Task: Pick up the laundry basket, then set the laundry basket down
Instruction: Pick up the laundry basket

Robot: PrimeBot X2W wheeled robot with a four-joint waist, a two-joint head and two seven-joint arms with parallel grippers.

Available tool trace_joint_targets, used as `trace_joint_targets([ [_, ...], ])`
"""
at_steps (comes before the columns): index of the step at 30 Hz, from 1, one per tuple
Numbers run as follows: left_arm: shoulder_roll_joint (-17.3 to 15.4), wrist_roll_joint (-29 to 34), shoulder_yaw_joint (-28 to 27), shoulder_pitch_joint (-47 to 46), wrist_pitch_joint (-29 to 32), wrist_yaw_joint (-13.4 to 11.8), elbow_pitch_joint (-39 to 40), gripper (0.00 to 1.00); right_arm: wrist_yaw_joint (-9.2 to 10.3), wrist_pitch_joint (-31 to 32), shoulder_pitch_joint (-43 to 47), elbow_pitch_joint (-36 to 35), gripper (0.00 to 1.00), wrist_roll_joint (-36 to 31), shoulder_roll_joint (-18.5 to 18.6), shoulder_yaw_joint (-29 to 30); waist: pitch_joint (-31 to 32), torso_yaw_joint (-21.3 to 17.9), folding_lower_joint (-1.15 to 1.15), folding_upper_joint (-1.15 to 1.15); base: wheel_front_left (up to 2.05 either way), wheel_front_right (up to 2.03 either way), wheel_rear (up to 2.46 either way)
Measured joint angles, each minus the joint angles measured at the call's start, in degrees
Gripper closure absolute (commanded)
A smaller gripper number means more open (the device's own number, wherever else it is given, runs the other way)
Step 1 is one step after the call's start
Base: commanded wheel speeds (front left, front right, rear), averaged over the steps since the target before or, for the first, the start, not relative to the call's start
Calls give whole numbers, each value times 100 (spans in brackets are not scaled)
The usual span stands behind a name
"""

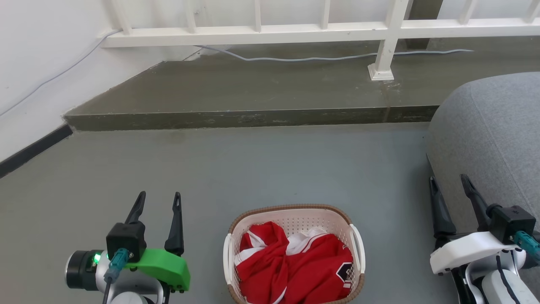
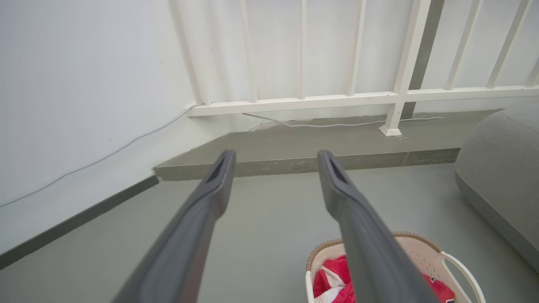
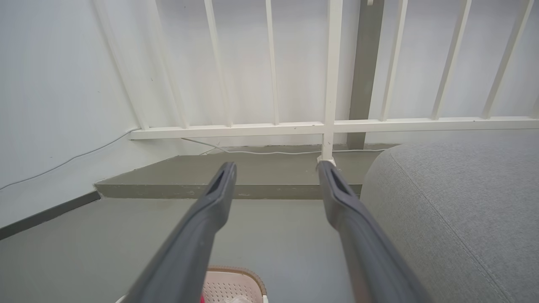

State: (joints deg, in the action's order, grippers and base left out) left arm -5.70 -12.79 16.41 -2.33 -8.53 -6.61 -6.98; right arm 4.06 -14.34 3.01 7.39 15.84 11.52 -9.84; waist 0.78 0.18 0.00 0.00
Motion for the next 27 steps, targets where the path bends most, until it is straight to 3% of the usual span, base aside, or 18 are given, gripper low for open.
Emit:
trace_joint_targets([
  [27, 46, 27, -44, -1, 69, -5, 2, 0, -113, 0, -3, 66, 0, 21, -43, 32, -301, -9, 0, 0, 0, 0, 0],
])
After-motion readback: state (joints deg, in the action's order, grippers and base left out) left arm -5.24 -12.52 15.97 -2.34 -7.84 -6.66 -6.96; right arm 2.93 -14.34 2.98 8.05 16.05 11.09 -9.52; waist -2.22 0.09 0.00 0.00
